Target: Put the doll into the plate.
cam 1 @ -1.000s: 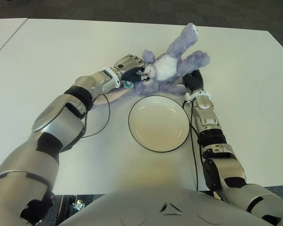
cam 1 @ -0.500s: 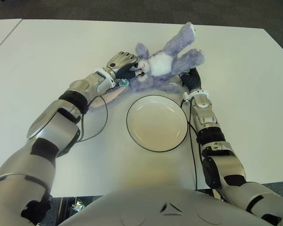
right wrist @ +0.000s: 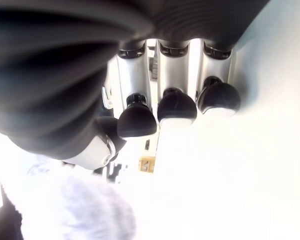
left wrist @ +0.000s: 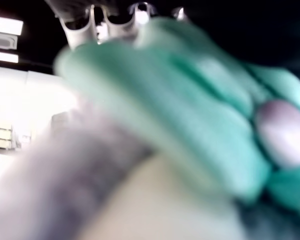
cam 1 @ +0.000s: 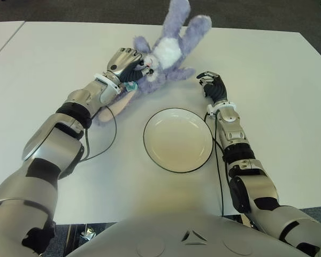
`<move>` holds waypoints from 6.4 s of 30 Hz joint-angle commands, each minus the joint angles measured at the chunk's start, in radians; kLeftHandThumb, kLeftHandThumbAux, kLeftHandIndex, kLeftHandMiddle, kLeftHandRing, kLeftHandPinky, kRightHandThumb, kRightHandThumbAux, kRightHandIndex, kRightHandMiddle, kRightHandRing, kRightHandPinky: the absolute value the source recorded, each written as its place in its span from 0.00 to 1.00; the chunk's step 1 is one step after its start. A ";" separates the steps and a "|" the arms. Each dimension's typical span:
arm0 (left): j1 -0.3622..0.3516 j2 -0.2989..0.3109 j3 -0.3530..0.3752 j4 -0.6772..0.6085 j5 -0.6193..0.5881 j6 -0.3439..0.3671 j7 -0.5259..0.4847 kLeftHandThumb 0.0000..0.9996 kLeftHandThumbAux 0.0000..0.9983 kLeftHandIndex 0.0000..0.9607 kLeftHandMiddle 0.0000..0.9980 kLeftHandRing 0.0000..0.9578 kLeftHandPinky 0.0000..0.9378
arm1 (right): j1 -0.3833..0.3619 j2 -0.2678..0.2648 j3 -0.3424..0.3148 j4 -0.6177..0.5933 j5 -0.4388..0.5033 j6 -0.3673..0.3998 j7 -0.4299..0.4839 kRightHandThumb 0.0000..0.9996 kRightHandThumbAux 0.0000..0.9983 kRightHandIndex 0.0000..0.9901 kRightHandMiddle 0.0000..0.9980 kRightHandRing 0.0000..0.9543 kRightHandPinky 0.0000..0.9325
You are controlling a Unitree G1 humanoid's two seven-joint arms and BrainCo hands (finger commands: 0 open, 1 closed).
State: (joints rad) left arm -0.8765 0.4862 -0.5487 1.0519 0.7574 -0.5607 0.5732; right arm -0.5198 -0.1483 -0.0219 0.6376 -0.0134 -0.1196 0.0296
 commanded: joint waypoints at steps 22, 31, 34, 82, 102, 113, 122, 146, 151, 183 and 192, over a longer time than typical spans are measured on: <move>0.099 0.096 0.191 -0.300 -0.069 -0.134 -0.015 1.00 0.63 0.91 0.47 0.52 0.90 | 0.025 0.008 -0.002 0.089 0.002 0.015 0.041 0.71 0.72 0.44 0.85 0.88 0.91; 0.117 0.098 0.243 -0.356 -0.093 -0.171 -0.042 1.00 0.63 0.90 0.46 0.52 0.91 | 0.017 0.006 -0.004 0.110 0.001 -0.001 0.041 0.71 0.72 0.44 0.85 0.89 0.91; 0.123 0.099 0.255 -0.372 -0.100 -0.185 -0.060 1.00 0.63 0.90 0.46 0.52 0.91 | 0.012 0.005 -0.003 0.119 -0.001 -0.005 0.037 0.71 0.72 0.44 0.86 0.89 0.91; 0.227 0.106 0.226 -0.645 -0.109 -0.465 -0.500 1.00 0.63 0.84 0.47 0.53 0.90 | -0.026 0.005 0.001 0.206 -0.009 -0.035 0.015 0.71 0.72 0.44 0.83 0.87 0.88; 0.214 0.118 0.152 -0.650 0.116 -0.529 -0.479 1.00 0.63 0.83 0.46 0.53 0.89 | -0.026 0.005 0.007 0.197 -0.011 -0.030 0.019 0.71 0.72 0.44 0.84 0.88 0.89; 0.216 0.131 0.100 -0.623 0.067 -0.555 -0.569 1.00 0.63 0.83 0.46 0.53 0.90 | -0.025 0.007 0.002 0.188 -0.007 -0.019 0.018 0.71 0.72 0.44 0.86 0.89 0.92; 0.205 0.141 0.067 -0.609 0.017 -0.550 -0.657 1.00 0.63 0.81 0.46 0.53 0.89 | -0.024 0.006 0.002 0.184 -0.009 -0.015 0.017 0.71 0.72 0.44 0.86 0.89 0.91; 0.235 0.175 -0.028 -0.691 -0.510 -0.323 -1.256 0.96 0.64 0.46 0.53 0.58 0.77 | -0.020 0.005 0.002 0.172 -0.009 -0.003 0.016 0.71 0.72 0.44 0.85 0.88 0.90; 0.227 0.177 -0.029 -0.697 -0.545 -0.322 -1.329 0.96 0.64 0.42 0.54 0.60 0.81 | -0.020 0.004 0.002 0.174 -0.009 -0.006 0.018 0.71 0.72 0.44 0.85 0.88 0.89; 0.216 0.177 0.027 -0.738 -0.243 -0.251 -1.268 0.95 0.65 0.42 0.53 0.55 0.74 | -0.019 0.000 -0.002 0.177 -0.005 -0.015 0.026 0.71 0.72 0.44 0.85 0.88 0.89; 0.202 0.181 0.023 -0.725 -0.158 -0.273 -1.208 0.95 0.65 0.42 0.53 0.54 0.74 | -0.016 0.002 -0.005 0.173 -0.004 -0.013 0.023 0.71 0.72 0.44 0.84 0.87 0.88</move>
State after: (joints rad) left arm -0.7101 0.6443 -0.4871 0.2924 0.4861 -0.8385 -0.6200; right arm -0.5906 -0.1561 -0.0259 0.7753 -0.0160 -0.1818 0.0471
